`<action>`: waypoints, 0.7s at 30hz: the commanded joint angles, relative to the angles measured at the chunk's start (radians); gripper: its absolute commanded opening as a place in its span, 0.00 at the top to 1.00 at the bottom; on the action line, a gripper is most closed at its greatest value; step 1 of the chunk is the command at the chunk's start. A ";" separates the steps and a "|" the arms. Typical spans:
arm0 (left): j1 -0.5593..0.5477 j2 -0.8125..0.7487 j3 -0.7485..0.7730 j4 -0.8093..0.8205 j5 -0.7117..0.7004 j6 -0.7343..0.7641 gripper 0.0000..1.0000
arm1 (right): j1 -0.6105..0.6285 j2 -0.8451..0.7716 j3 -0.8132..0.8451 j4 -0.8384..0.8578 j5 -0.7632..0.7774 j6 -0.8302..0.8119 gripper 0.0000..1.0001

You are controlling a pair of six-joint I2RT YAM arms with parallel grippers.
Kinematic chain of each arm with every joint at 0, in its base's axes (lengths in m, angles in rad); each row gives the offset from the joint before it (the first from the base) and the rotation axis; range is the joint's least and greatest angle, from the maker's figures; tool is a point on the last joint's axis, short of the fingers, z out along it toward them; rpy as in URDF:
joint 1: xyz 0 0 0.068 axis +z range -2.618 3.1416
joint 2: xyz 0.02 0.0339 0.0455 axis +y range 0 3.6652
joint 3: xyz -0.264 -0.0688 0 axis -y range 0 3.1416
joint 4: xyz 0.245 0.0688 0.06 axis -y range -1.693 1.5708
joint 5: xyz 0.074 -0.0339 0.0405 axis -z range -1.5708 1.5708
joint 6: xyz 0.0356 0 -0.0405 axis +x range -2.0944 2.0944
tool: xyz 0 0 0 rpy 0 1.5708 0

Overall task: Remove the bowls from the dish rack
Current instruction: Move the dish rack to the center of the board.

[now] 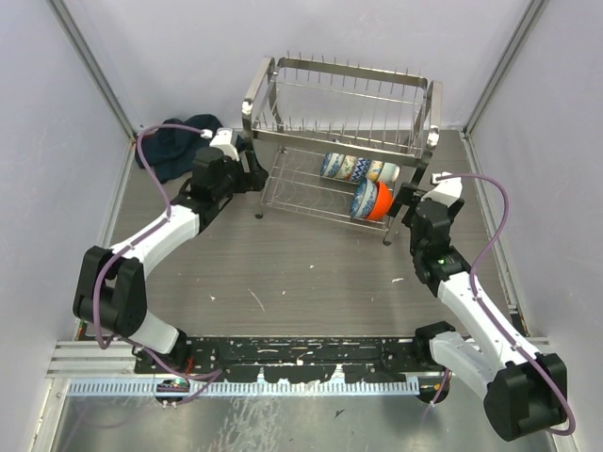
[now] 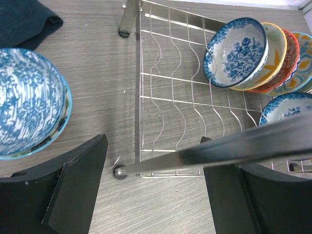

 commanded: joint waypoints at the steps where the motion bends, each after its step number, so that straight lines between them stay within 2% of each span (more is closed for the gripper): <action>1: 0.002 0.043 0.075 0.065 0.033 0.008 0.16 | -0.056 0.017 0.054 0.058 -0.017 0.014 0.00; 21: -0.023 0.261 0.288 0.089 0.103 -0.018 0.16 | -0.176 0.067 0.076 0.072 -0.057 0.021 0.00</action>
